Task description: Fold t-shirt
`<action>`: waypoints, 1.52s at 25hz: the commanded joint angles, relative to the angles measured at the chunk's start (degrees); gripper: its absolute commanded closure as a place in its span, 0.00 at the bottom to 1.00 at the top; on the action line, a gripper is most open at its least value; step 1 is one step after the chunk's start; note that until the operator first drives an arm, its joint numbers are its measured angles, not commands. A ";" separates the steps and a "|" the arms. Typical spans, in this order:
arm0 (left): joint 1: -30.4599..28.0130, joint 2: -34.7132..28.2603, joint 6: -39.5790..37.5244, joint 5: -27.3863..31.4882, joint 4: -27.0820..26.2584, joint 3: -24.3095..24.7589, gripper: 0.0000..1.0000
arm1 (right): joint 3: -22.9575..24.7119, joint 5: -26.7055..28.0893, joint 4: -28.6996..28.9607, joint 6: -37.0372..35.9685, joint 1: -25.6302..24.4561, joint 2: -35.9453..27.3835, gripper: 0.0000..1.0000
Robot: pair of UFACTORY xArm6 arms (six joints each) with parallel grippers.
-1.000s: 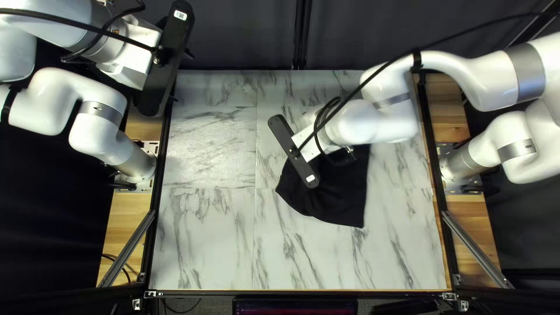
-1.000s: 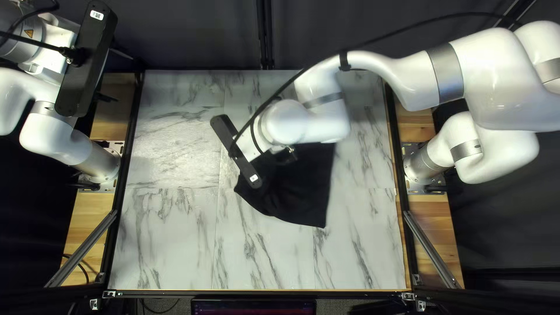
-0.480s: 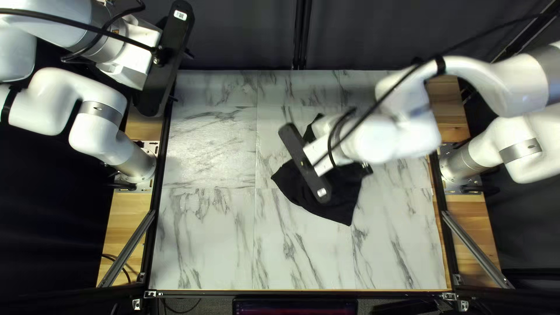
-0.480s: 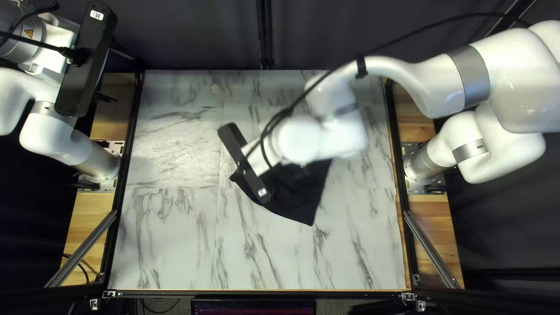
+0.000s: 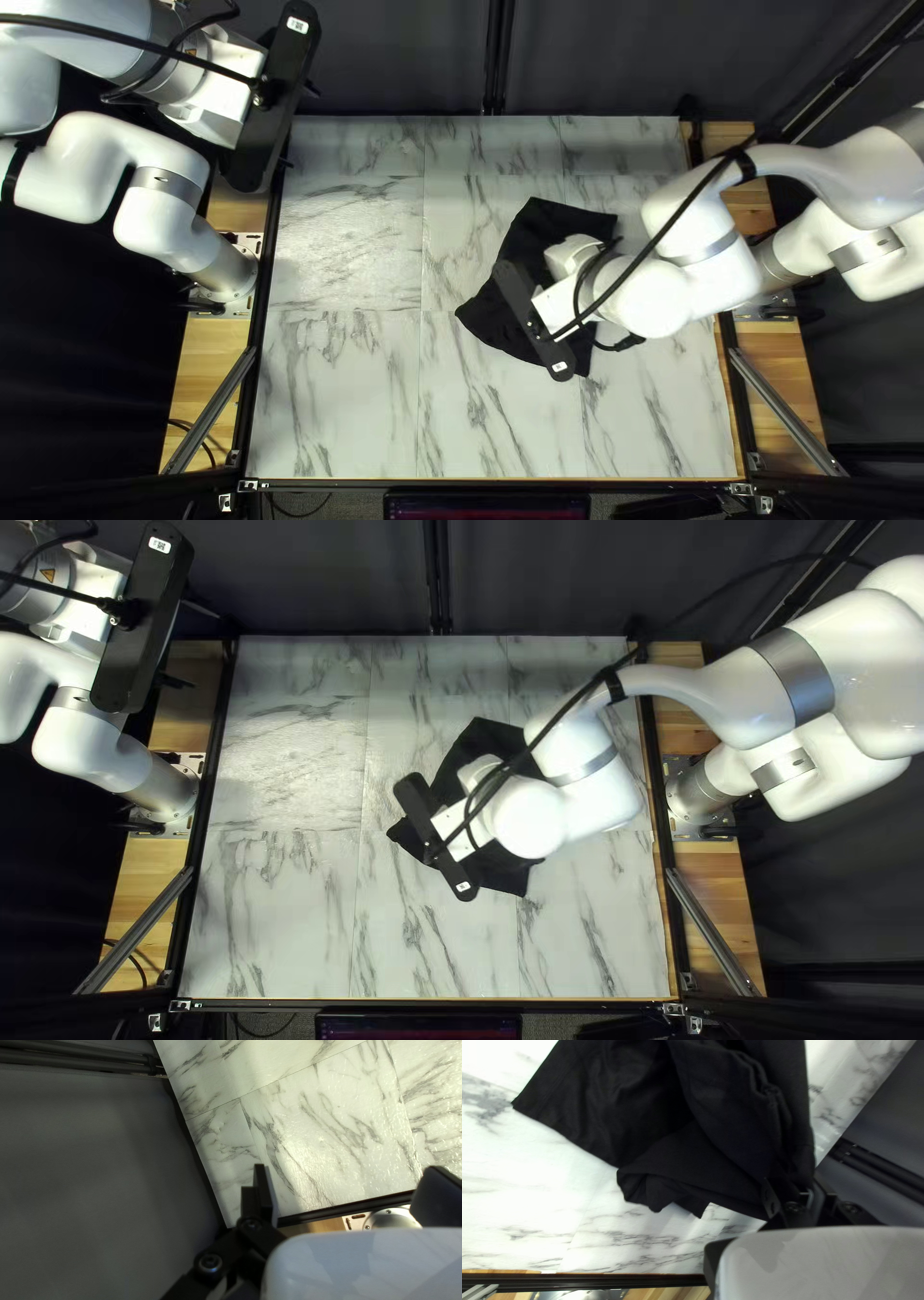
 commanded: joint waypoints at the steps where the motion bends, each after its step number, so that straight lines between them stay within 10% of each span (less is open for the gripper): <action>1: 0.00 0.00 0.00 0.00 0.00 0.00 0.00 | 3.12 -3.32 0.53 1.92 1.17 0.63 1.00; 27: 0.00 0.00 0.00 0.00 0.00 0.00 0.00 | 19.33 -30.82 2.77 13.35 10.63 12.82 1.00; 38: 0.00 0.00 0.00 0.00 0.00 0.00 0.00 | 15.64 -19.95 5.56 8.85 12.08 6.16 1.00</action>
